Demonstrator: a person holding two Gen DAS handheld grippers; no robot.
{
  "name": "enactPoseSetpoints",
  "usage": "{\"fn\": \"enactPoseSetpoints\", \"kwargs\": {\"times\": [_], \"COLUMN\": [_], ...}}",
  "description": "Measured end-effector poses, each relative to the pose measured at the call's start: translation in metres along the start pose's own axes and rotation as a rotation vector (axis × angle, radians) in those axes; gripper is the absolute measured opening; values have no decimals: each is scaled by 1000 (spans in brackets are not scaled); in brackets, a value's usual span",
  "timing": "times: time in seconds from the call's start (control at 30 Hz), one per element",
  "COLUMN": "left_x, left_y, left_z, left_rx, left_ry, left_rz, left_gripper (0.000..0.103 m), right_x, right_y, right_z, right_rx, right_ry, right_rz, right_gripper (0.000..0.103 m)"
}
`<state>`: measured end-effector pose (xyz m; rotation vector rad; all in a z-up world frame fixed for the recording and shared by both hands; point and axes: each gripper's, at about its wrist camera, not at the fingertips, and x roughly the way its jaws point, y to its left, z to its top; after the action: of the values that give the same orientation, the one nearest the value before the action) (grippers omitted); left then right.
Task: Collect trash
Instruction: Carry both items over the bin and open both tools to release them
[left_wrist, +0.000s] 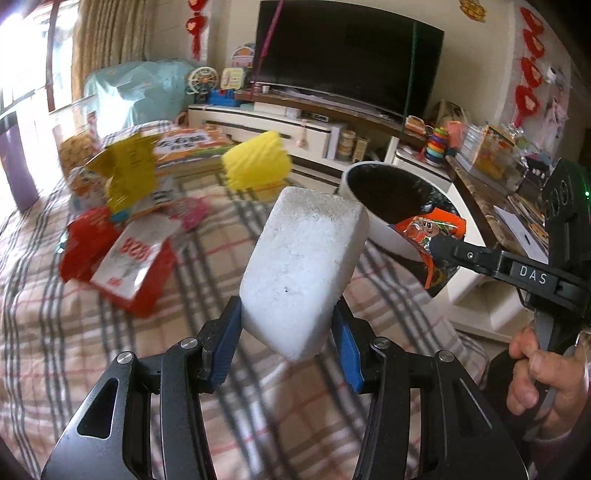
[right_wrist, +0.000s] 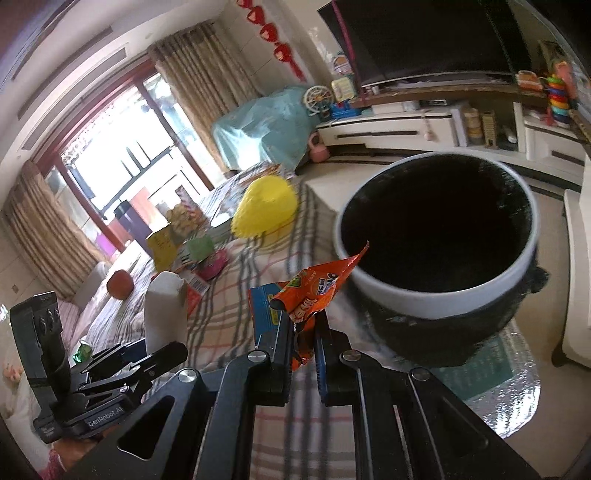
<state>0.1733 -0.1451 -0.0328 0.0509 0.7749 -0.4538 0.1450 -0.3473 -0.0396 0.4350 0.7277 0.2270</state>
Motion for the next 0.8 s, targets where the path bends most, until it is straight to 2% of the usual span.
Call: {"fn": "enactPoseSetpoints", "kwargs": {"times": [0.47, 0.8], "left_x": [29, 56], "left_y": [-47, -73], "left_z": [29, 56], "left_rx": [96, 149], "left_ry": [10, 29], "left_rz": [-41, -40], "left_gripper": [47, 47], "right_x": [-22, -25], "right_y": [-48, -75], "right_z": [23, 44], "right_rx": [49, 50], "right_ry": [-47, -47], "right_rz": [-54, -95], "right_gripper": [10, 10]}}
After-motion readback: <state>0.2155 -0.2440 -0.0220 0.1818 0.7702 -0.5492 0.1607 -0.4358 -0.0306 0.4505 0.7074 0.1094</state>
